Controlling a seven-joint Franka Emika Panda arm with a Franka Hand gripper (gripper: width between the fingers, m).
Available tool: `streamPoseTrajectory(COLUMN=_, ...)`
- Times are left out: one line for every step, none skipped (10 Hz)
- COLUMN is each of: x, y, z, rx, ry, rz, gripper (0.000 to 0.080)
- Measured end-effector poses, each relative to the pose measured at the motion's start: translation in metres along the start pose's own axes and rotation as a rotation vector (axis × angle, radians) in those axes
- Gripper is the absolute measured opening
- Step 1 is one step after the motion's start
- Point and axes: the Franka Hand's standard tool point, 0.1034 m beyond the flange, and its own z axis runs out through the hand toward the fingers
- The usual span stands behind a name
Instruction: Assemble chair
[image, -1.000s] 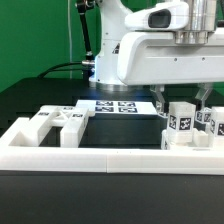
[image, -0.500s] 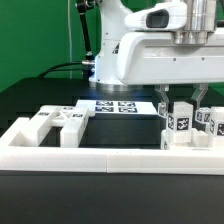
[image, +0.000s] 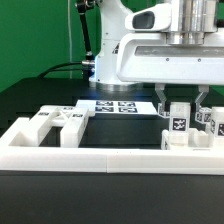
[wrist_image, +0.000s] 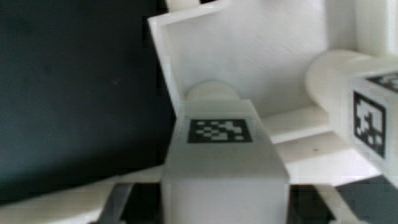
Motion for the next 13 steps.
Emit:
streamPoseTrajectory(x=0.0, y=-0.0002, z=0.0002, rx=0.002, ry=0.009, rz=0.123, gripper=0.0291)
streamPoseTrajectory(x=-0.0002, y=-0.0001, z=0.0002, rx=0.003, ry=0.011, rz=0.221, gripper=0.0291)
streamPoseTrajectory(x=0.0001, y=0.0001, z=0.0003, rx=0.011, ry=0.009, rz=0.294, gripper=0.0291)
streamPoseTrajectory(x=-0.0001, y=-0.0002, z=0.0004, rx=0.012, ry=0.008, rz=0.397, gripper=0.0291)
streamPoseTrajectory(x=-0.0006, y=-0.001, z=0.0007, rx=0.013, ry=0.007, rz=0.48, gripper=0.0291)
streamPoseTrajectory(x=-0.0017, y=-0.0033, z=0.0007, rx=0.012, ry=0.007, rz=0.56, gripper=0.0291)
streamPoseTrajectory(x=-0.0019, y=-0.0039, z=0.0005, rx=0.011, ry=0.008, rz=0.622, gripper=0.0291)
streamPoseTrajectory(x=-0.0019, y=-0.0041, z=0.0003, rx=0.013, ry=0.005, rz=0.658, gripper=0.0291)
streamPoseTrajectory(x=-0.0021, y=-0.0047, z=0.0003, rx=0.017, ry=0.001, rz=0.737, gripper=0.0291)
streamPoseTrajectory(x=-0.0024, y=-0.0054, z=0.0003, rx=0.018, ry=0.001, rz=0.779, gripper=0.0291)
streamPoseTrajectory(x=-0.0023, y=-0.0054, z=0.0004, rx=0.018, ry=0.001, rz=0.777, gripper=0.0291)
streamPoseTrajectory(x=-0.0025, y=-0.0055, z=0.0005, rx=0.018, ry=0.001, rz=0.77, gripper=0.0291)
streamPoseTrajectory(x=-0.0024, y=-0.0053, z=0.0005, rx=0.018, ry=0.001, rz=0.733, gripper=0.0401)
